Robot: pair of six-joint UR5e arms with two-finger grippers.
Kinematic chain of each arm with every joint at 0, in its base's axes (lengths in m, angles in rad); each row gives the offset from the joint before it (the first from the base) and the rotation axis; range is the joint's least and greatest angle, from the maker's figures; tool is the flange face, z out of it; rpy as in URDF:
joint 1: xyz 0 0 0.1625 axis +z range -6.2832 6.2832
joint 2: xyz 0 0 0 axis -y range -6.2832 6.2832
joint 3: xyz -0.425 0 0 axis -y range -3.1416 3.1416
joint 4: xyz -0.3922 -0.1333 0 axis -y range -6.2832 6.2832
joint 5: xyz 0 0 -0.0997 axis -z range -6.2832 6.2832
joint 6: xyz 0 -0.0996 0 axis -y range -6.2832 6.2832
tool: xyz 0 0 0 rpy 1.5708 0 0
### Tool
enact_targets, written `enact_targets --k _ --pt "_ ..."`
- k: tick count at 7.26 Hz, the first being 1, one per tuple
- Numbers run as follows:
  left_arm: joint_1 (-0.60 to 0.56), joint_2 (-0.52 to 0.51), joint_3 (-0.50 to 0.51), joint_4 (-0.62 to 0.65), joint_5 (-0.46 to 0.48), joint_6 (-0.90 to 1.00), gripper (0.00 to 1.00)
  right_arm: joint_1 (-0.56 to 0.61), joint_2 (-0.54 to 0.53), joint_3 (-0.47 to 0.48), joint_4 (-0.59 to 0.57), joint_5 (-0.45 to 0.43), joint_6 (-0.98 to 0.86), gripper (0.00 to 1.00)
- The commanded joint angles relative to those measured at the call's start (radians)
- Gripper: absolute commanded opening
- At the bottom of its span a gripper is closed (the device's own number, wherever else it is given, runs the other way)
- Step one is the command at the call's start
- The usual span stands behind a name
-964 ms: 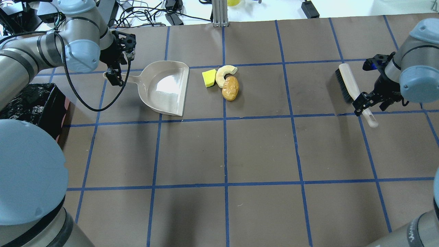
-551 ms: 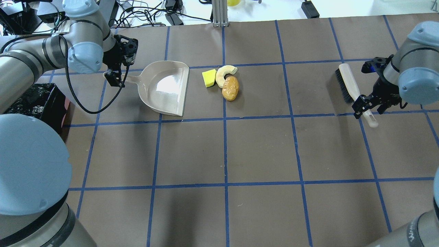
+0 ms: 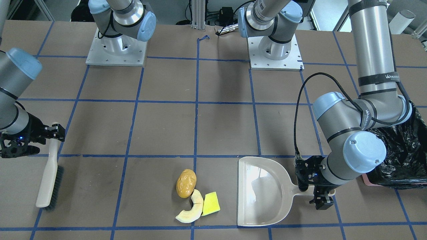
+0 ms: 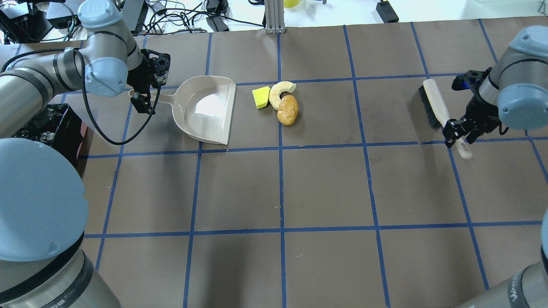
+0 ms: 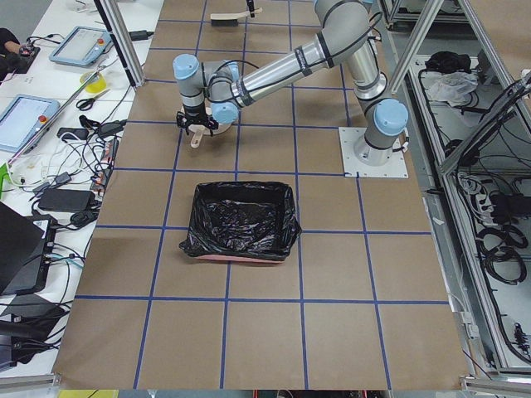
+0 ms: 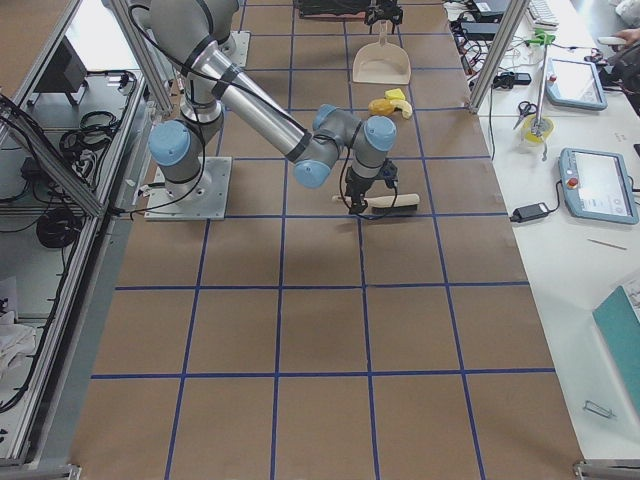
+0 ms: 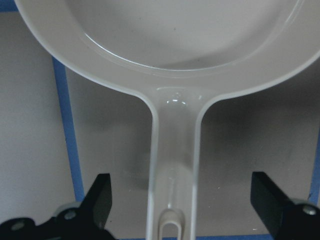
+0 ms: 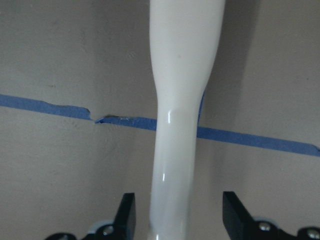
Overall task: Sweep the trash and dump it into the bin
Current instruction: 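Lift the white brush with the right gripper and carry it toward the debris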
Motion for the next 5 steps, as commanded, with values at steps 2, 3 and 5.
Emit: enact_targets --k 2,3,5 --pt "0.001 0.004 -0.049 0.065 -0.006 0.002 0.94 0.000 0.000 -0.003 -0.003 0.007 0.003 0.60" --pt "0.000 0.005 -0.041 0.065 -0.006 -0.001 0.78 0.000 0.000 -0.005 -0.003 0.012 0.009 0.59" --pt "0.002 0.011 -0.038 0.072 -0.006 -0.010 0.25 0.000 0.000 -0.005 0.000 0.019 0.021 0.39"
